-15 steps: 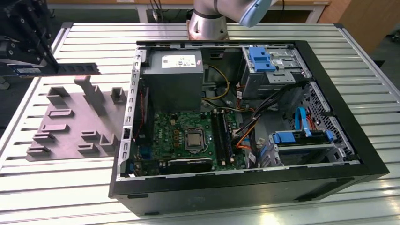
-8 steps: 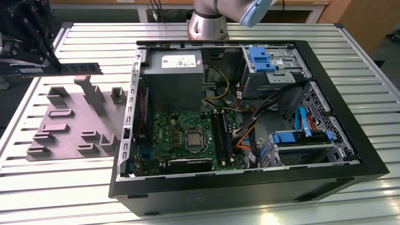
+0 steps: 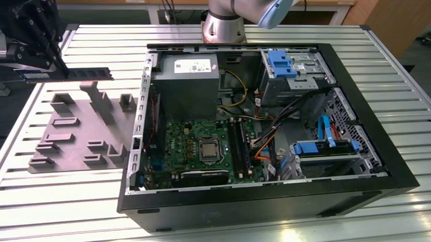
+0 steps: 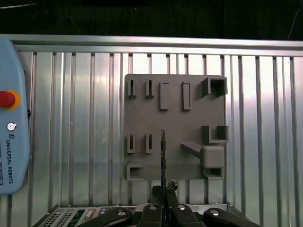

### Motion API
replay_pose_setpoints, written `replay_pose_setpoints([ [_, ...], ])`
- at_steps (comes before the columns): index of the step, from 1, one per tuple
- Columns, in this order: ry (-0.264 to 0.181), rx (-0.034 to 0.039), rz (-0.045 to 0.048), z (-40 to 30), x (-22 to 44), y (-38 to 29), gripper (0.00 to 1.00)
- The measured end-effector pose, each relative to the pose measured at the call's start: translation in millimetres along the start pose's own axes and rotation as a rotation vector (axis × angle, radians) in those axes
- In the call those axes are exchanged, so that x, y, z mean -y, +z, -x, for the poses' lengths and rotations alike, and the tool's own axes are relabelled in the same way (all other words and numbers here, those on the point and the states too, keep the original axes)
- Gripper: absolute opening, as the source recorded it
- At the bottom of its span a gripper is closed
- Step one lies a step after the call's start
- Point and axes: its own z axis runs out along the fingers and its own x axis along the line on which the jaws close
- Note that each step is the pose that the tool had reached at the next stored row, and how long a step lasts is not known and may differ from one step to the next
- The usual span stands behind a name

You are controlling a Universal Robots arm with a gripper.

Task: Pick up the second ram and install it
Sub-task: 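Pick up the second ram and move it above second insertion slot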

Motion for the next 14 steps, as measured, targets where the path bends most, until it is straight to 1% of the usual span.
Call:
replay_pose_setpoints([
  [14,0.0,0.0001,0.0,0.1,7.6,-0.3,0.14],
])
